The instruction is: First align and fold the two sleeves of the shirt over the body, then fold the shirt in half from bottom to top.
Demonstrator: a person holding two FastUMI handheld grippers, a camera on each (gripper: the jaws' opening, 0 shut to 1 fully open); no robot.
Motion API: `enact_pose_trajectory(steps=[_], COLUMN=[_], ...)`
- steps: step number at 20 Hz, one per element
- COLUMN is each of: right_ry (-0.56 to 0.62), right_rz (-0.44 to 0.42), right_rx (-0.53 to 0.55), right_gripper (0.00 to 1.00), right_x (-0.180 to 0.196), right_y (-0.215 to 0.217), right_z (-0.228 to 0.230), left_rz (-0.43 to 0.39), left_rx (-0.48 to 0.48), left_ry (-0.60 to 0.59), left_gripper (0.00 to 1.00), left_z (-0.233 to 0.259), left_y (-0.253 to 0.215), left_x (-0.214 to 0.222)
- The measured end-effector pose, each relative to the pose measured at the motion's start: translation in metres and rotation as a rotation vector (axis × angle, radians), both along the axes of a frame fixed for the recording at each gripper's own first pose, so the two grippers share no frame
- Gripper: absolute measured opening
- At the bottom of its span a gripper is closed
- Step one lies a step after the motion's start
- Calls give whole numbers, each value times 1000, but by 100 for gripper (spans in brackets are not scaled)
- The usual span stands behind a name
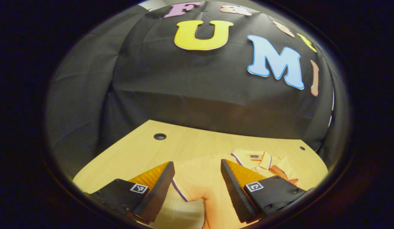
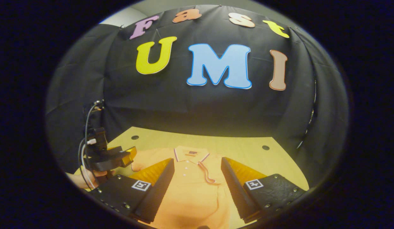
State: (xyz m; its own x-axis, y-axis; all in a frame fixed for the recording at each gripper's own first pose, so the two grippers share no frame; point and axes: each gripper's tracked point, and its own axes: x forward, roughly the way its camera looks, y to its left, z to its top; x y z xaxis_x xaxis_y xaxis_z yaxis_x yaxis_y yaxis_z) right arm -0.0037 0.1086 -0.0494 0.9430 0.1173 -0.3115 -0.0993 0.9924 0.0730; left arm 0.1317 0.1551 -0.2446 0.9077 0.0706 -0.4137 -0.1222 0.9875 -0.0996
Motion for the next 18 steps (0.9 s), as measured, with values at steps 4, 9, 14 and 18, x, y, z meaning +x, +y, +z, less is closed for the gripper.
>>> enact_pose_trajectory(steps=[4, 9, 14, 18], right_ry=[3, 51, 75, 82], right_rz=[-16, -23, -38, -61], right_rx=[-28, 5, 21, 48], right_gripper=[92, 92, 92, 92], right_x=[-19, -27, -32, -31], right_y=[-9, -17, -28, -38], right_z=[5, -6, -15, -18], left_rz=[65, 117, 92, 51], left_rx=[6, 16, 53, 51], left_ry=[57, 119, 172, 223], left_gripper=[94, 94, 94, 95], left_z=[-42, -77, -101, -114], left_y=[22, 46, 48, 37], left_x=[20, 34, 48, 51])
